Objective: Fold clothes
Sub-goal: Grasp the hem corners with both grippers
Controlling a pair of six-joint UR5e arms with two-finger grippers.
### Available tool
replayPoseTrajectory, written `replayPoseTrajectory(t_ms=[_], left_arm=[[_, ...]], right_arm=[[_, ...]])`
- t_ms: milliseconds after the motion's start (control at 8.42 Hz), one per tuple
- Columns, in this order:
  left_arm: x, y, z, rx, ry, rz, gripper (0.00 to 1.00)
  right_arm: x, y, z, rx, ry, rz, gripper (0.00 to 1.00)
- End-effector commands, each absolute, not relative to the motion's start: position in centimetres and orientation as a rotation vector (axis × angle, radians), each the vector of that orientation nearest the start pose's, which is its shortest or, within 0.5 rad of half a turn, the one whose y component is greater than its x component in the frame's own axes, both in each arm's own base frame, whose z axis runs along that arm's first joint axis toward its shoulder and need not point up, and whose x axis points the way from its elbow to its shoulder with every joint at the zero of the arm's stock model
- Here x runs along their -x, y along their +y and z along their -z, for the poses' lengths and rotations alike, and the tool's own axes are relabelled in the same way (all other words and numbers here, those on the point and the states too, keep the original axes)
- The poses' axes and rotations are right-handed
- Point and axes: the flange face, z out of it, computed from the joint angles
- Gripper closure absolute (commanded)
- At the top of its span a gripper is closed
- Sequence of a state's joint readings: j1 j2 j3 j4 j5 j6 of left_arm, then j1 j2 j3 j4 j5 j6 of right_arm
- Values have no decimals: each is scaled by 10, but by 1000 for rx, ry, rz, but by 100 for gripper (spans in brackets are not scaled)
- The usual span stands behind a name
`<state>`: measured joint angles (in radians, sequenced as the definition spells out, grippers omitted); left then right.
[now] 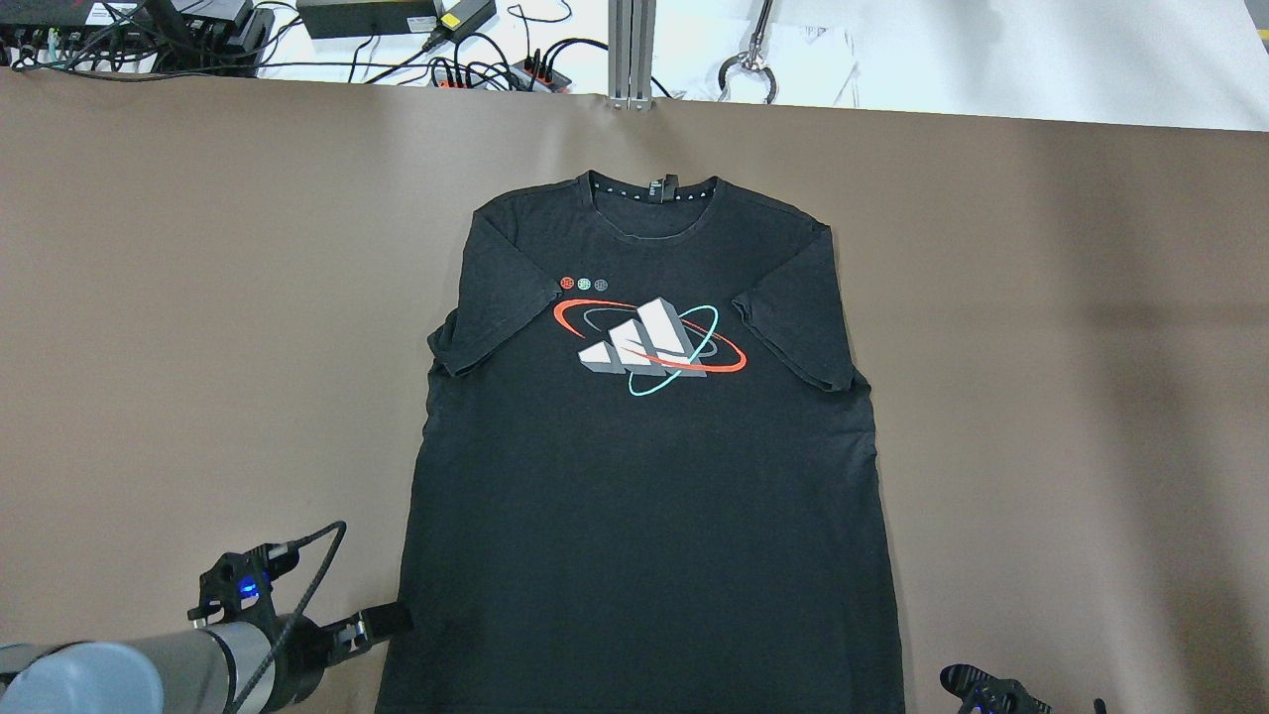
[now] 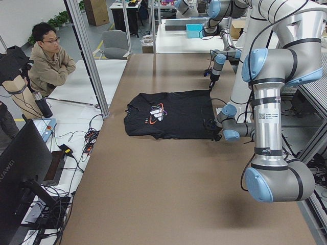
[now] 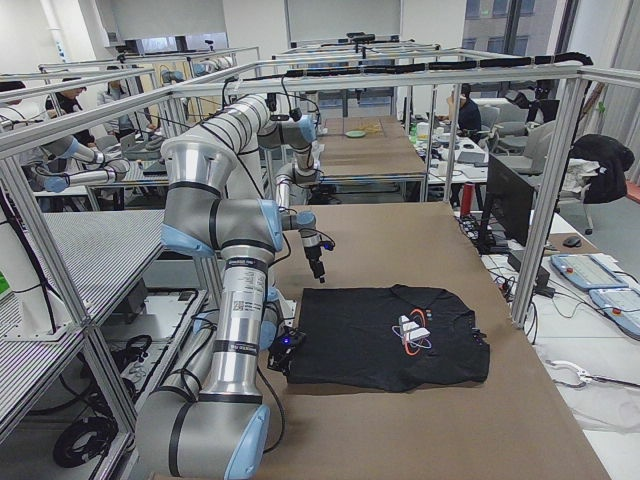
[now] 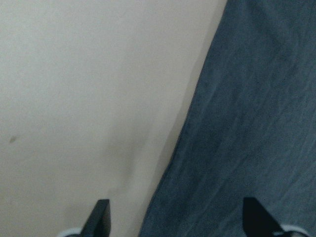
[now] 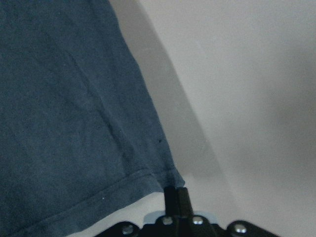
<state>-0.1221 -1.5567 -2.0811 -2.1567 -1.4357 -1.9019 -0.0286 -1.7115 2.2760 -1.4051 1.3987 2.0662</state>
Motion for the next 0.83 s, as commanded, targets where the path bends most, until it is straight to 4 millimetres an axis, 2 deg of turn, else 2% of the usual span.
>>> replayPoseTrajectory(t_ms=[0, 356, 594, 713], left_arm=[[-472, -159, -365, -20, 1078, 453, 31], [-474, -157, -367, -28, 1074, 459, 54], [-479, -150, -372, -17, 1064, 460, 60], [-478, -150, -371, -21, 1068, 464, 60]], right_arm=[[415, -136, -379, 34, -756, -503, 100], [416, -134, -380, 36, -754, -500, 100], [416, -134, -380, 36, -754, -500, 100], [416, -134, -380, 36, -754, -500, 100]])
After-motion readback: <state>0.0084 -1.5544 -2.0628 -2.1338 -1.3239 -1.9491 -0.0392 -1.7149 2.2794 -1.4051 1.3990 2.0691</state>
